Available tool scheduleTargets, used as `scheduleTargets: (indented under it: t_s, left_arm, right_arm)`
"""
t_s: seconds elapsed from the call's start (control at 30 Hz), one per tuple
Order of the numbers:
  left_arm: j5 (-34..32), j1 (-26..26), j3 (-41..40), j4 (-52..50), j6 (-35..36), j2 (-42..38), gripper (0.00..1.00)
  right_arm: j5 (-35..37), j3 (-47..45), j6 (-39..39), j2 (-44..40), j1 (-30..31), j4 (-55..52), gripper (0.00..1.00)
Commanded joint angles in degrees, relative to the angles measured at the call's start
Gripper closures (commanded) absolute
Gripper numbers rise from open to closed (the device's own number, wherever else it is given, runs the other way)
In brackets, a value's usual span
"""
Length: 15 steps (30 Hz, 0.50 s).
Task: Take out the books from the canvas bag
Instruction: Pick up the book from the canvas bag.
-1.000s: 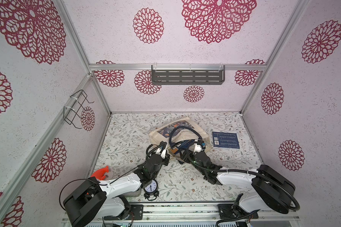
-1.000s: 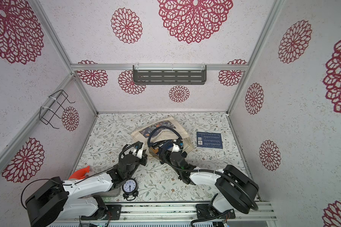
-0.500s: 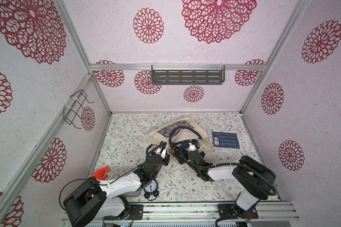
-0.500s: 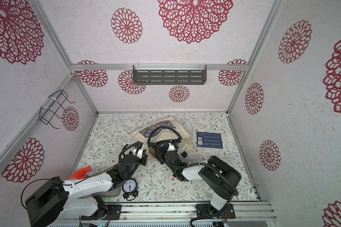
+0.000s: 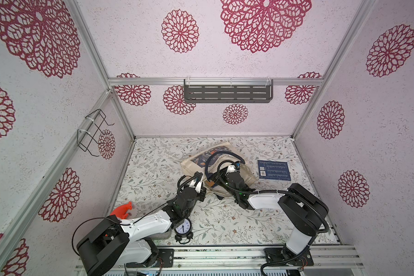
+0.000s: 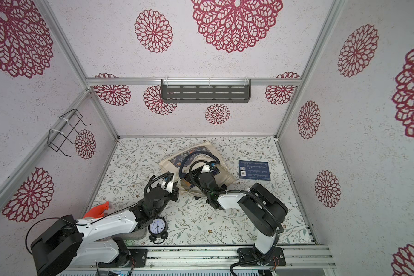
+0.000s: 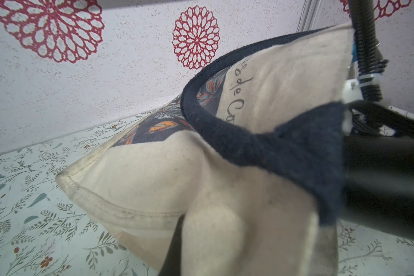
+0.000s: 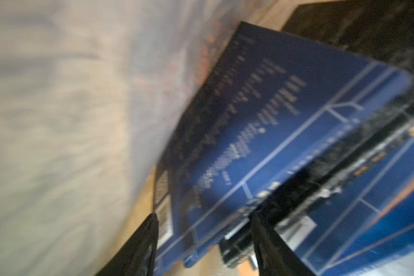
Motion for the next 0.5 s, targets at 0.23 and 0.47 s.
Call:
scheduleTargets:
  t_s: [0.23, 0.47]
  left_arm:
    - [2.51, -1.56, 1.16, 6.44, 0.51, -2.24, 1.0]
    - [2.6, -1.58, 1.33, 6.44, 0.59, -1.63, 1.0]
  right_arm:
    - [-3.94, 7.22, 0.6, 1.44, -4.18, -1.33, 0.5]
    - [-4.02, 10.92, -2.69, 0.17, -4.18, -4.23, 0.59]
